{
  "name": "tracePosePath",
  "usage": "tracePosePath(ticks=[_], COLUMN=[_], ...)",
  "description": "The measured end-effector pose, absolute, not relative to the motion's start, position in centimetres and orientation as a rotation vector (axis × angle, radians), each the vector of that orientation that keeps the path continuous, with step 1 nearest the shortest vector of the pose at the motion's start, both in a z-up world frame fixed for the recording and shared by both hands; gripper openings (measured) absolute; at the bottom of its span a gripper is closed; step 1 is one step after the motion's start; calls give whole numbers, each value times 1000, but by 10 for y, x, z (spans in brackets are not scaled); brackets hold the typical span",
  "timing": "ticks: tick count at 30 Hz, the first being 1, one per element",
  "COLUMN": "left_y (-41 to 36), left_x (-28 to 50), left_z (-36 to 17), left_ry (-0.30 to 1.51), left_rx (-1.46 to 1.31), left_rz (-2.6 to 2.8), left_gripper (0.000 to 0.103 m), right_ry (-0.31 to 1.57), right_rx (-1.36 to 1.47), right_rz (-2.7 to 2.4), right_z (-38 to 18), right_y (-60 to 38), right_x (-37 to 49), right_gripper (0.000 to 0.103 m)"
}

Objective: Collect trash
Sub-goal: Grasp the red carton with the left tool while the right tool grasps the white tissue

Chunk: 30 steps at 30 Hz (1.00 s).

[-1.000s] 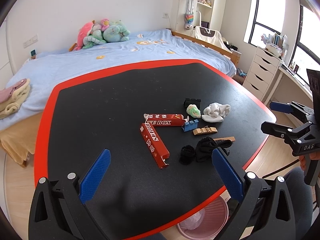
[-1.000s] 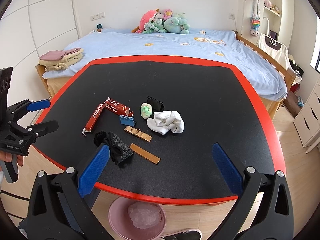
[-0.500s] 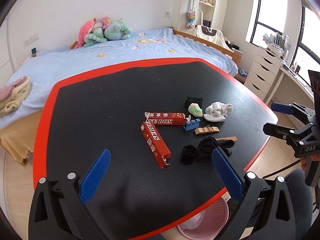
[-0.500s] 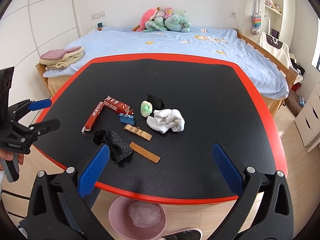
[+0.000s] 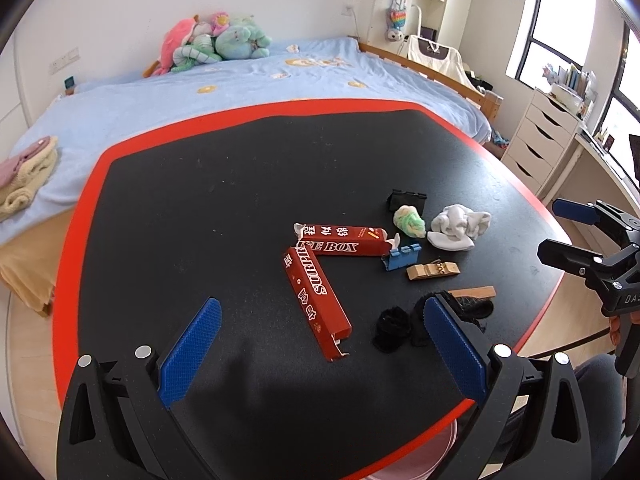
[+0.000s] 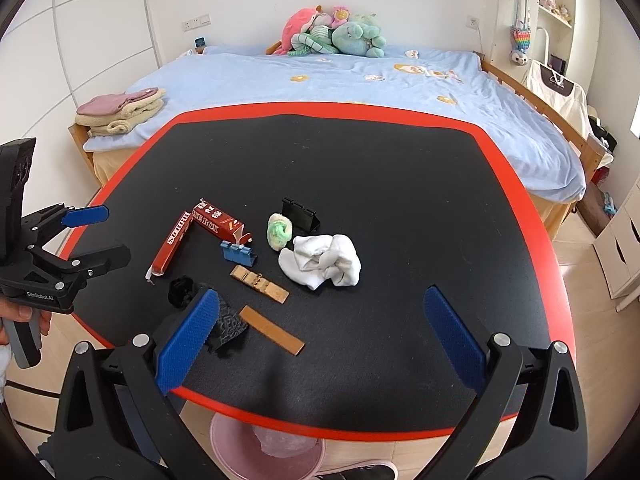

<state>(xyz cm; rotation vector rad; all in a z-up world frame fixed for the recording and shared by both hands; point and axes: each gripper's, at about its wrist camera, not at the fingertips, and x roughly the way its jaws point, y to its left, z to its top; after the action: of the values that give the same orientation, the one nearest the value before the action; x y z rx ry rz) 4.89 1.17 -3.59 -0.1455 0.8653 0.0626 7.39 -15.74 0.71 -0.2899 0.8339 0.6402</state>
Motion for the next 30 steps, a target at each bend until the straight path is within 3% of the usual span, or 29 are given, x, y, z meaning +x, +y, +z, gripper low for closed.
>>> tracePosePath(ticks=[14, 16, 18, 20, 24, 26, 30], left_y=[25, 27, 29, 30, 28, 29, 29], left_x=[90, 91, 92, 93, 91, 90, 90], left_z=[-66, -71, -75, -78, -79, -77, -76], left_ry=[987, 995, 1008, 1018, 1013, 1010, 1004], left_rx=[-191, -198, -203, -205, -170, -164, -152], left_rz=[123, 128, 127, 119, 114, 109, 81], left_gripper=[97, 95, 84, 77, 57, 35, 24], right_ry=[964, 978, 998, 1016, 1025, 1022, 1011], right_rx=[-262, -253, -252, -256, -254, -253, -251], right_rz=[686, 701, 705, 716, 730, 730, 730], right_z=[-29, -34, -40, -45, -50, -51, -50], right_y=[-138, -136, -134, -131, -130, -130, -133], right_x=[139, 143, 147, 150, 150, 150, 148], right_gripper=[100, 95, 81, 75, 48, 42, 31])
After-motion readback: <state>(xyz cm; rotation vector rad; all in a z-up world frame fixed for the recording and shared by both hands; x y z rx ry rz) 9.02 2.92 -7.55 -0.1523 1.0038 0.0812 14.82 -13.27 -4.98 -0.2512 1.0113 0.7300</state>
